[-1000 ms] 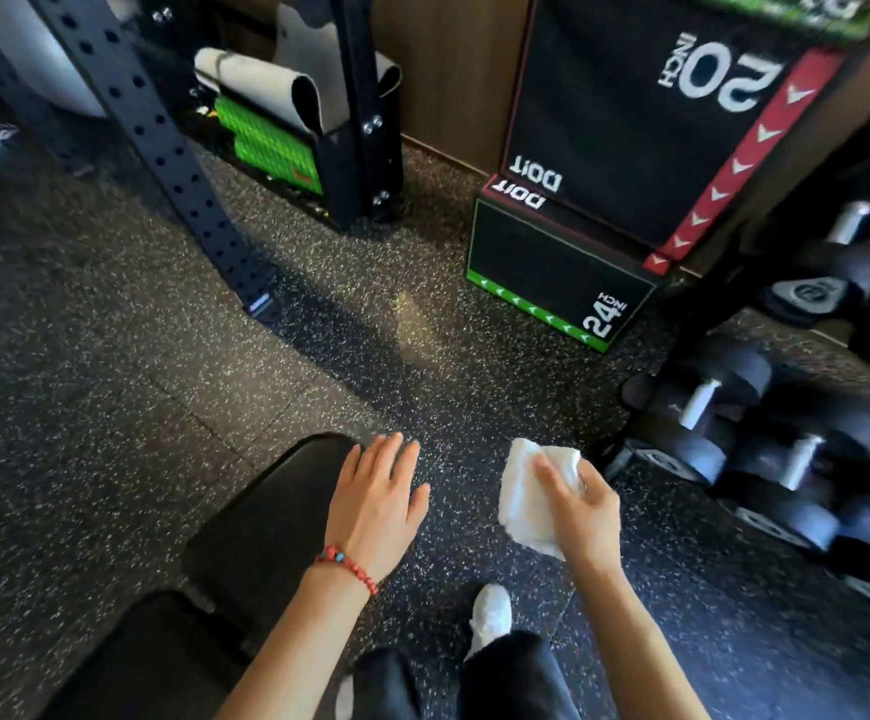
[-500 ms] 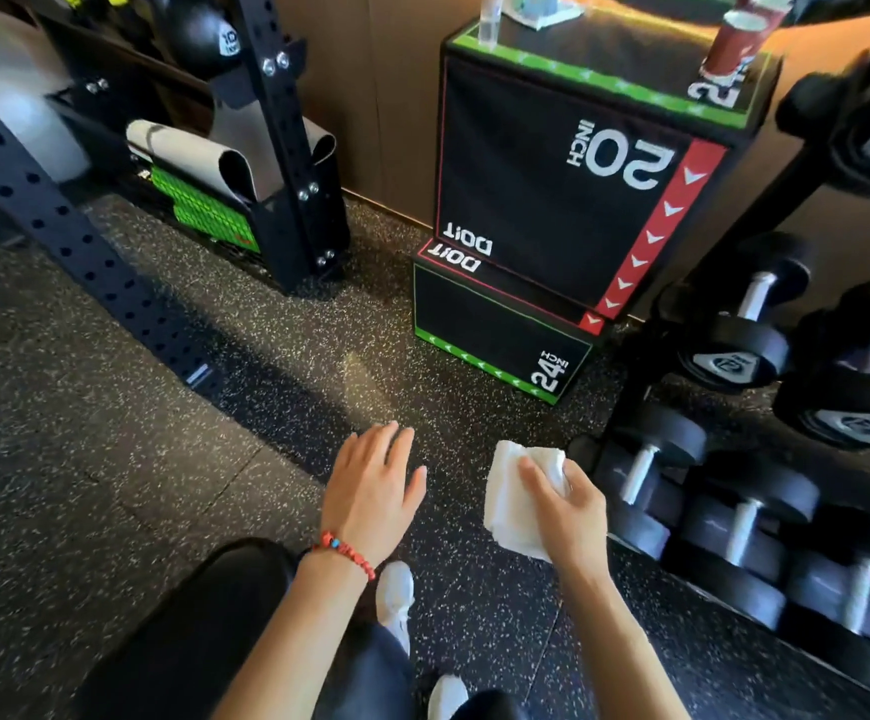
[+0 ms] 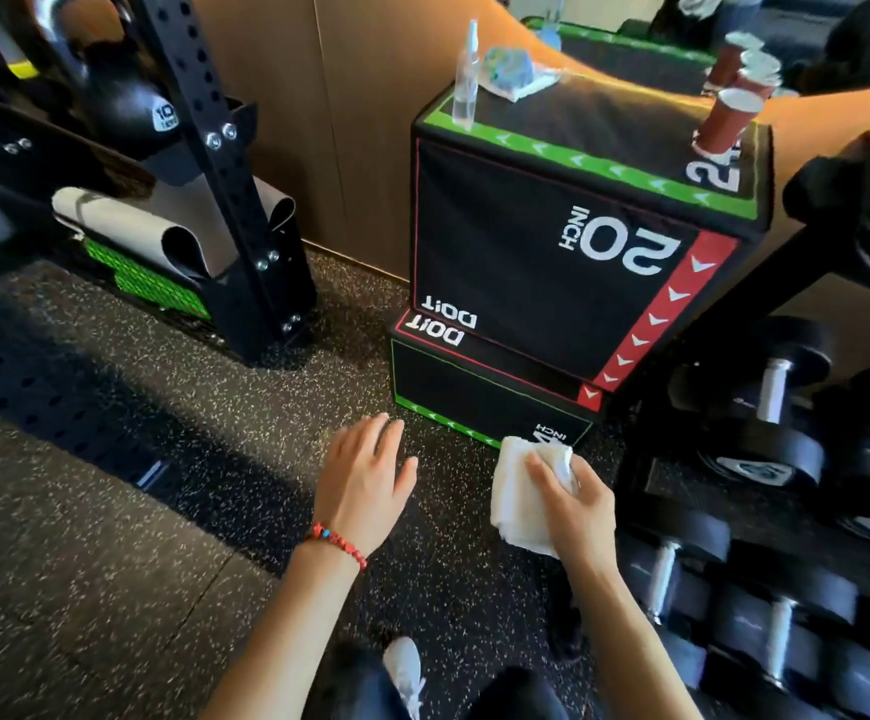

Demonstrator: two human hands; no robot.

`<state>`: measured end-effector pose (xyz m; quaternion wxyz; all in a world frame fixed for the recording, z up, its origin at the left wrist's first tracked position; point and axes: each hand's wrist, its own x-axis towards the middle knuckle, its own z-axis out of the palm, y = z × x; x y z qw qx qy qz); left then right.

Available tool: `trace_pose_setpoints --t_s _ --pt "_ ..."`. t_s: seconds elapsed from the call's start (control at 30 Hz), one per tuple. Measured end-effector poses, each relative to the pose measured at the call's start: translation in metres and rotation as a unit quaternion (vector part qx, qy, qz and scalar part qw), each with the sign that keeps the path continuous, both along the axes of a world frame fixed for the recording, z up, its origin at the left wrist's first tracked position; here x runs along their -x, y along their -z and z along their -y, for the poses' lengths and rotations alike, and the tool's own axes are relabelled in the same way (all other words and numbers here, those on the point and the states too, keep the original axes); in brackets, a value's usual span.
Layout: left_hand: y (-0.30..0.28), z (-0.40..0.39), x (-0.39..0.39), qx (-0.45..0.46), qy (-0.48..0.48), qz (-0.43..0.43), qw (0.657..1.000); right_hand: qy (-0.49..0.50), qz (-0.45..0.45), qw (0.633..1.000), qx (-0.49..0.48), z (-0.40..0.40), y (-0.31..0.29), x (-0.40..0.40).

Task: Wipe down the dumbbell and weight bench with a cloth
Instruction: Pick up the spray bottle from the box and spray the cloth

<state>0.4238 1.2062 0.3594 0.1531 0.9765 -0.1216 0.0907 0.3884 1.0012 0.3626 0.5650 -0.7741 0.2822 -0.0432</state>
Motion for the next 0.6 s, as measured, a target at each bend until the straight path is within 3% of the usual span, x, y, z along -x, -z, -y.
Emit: trace_pose_setpoints --t_s 0.6 --pt "-0.003 0.086 -0.261 -0.004 -0.004 0.01 1.0 -0.007 0.067 0.998 -0.013 0.084 -0.012 -0.273"
